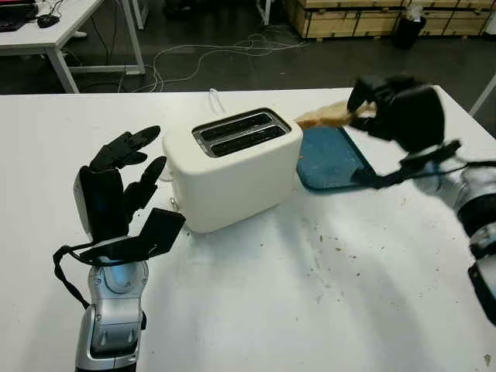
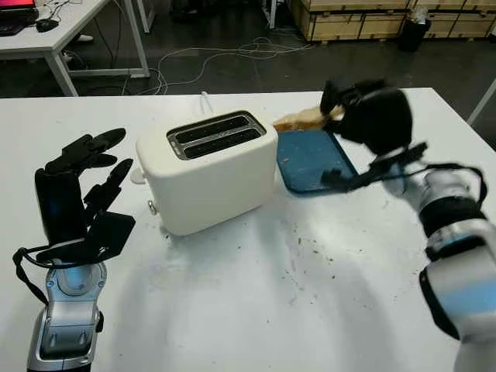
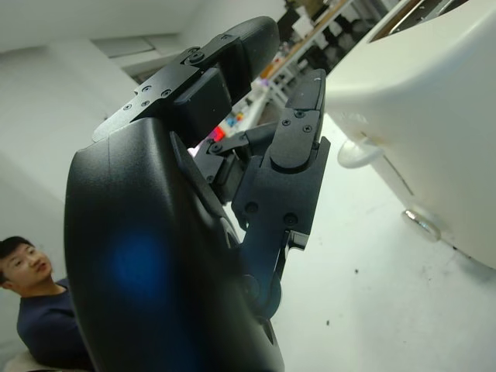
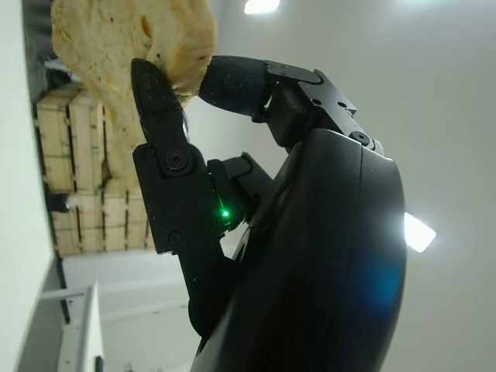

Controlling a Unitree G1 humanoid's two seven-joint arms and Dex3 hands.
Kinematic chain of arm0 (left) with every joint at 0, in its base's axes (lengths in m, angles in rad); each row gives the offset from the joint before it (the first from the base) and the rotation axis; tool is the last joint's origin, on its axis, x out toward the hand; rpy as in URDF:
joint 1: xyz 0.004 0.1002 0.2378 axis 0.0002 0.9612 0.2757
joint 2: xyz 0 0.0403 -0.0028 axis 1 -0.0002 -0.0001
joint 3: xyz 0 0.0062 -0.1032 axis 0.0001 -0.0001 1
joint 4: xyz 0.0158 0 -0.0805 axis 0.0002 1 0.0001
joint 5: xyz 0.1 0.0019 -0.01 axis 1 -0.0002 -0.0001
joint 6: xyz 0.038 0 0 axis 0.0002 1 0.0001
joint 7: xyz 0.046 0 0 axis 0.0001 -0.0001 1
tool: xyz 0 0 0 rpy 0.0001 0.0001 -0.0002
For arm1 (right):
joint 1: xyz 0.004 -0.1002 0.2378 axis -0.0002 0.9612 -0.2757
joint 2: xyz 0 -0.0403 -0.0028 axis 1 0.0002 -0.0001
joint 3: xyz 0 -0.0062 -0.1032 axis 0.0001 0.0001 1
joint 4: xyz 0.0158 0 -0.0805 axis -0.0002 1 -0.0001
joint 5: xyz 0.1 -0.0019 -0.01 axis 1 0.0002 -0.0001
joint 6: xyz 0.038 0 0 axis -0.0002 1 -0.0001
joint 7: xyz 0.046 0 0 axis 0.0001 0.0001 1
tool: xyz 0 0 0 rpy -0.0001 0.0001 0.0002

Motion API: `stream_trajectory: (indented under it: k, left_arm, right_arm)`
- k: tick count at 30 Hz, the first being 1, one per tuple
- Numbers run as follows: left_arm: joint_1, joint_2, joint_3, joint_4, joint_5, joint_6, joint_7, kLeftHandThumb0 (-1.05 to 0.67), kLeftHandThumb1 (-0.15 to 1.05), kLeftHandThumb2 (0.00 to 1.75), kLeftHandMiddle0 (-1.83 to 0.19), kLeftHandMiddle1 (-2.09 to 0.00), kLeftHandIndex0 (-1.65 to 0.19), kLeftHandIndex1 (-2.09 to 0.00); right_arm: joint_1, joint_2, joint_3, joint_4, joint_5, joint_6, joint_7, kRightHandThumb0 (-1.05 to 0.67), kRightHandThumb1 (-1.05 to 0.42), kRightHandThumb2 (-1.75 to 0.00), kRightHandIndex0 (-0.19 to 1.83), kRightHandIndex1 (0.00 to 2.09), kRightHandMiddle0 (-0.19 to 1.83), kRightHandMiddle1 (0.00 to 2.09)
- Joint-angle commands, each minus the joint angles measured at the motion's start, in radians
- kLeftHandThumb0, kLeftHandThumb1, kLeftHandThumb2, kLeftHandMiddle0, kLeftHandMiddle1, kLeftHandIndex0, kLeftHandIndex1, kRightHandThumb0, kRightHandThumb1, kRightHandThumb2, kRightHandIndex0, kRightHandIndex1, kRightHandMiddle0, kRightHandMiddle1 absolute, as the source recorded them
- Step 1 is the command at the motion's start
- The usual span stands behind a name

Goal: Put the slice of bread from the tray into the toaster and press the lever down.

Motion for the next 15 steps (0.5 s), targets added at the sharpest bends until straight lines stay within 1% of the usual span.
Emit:
stream_trajectory:
  k: [1, 2, 3, 6, 9, 12, 14, 15]
  left_arm:
    - [-0.002, 0.003, -0.001, 0.001, 0.007, 0.001, 0.0, -0.22, 0.87, 0.0, -0.62, -1.06, -0.89, -0.21]
    - [-0.002, 0.003, -0.001, 0.001, 0.004, -0.001, -0.002, -0.22, 0.87, 0.0, -0.62, -1.06, -0.89, -0.21]
    - [-0.003, 0.001, -0.001, 0.001, -0.003, -0.002, -0.004, -0.2, 0.87, 0.0, -0.62, -1.06, -0.88, -0.21]
    - [-0.004, 0.0, -0.001, 0.002, -0.009, -0.005, -0.005, -0.18, 0.87, 0.0, -0.61, -1.06, -0.88, -0.21]
    - [-0.004, 0.004, -0.003, 0.003, 0.003, -0.001, -0.003, -0.19, 0.87, 0.0, -0.61, -1.08, -0.88, -0.22]
    - [-0.004, 0.004, -0.003, 0.001, 0.015, 0.004, 0.0, -0.19, 0.86, 0.0, -0.61, -1.08, -0.88, -0.22]
    - [-0.003, 0.003, -0.002, 0.0, 0.012, 0.005, -0.001, -0.21, 0.87, 0.0, -0.62, -1.07, -0.88, -0.23]
    - [-0.003, 0.003, -0.001, 0.001, 0.007, 0.001, -0.002, -0.21, 0.87, 0.0, -0.62, -1.07, -0.88, -0.23]
  right_arm:
    - [-0.054, -0.021, -0.013, -0.01, 0.023, 0.008, 0.047, -0.22, -0.82, -0.01, 1.03, 1.53, 0.97, 1.28]
    - [-0.074, -0.029, -0.012, -0.011, 0.016, 0.021, 0.076, -0.25, -0.82, -0.01, 1.03, 1.53, 0.97, 1.26]
    - [-0.093, -0.036, -0.013, -0.008, 0.013, 0.02, 0.098, -0.28, -0.84, -0.01, 0.98, 1.58, 0.94, 1.3]
    - [-0.145, -0.052, -0.004, 0.003, -0.002, 0.022, 0.137, -0.32, -0.86, 0.0, 0.95, 1.66, 0.92, 1.34]
    - [-0.192, -0.049, 0.001, 0.014, -0.008, 0.048, 0.17, -0.4, -0.88, 0.0, 0.94, 1.73, 0.87, 1.45]
    - [-0.222, -0.039, -0.012, 0.021, 0.023, 0.032, 0.231, -0.42, -0.9, 0.0, 0.96, 1.74, 0.95, 1.35]
    - [-0.234, -0.03, -0.037, 0.012, 0.062, 0.006, 0.287, -0.39, -0.88, 0.0, 0.97, 1.74, 0.91, 1.49]
    - [-0.238, -0.025, -0.051, 0.002, 0.087, 0.002, 0.325, -0.39, -0.88, 0.0, 0.98, 1.75, 0.9, 1.51]
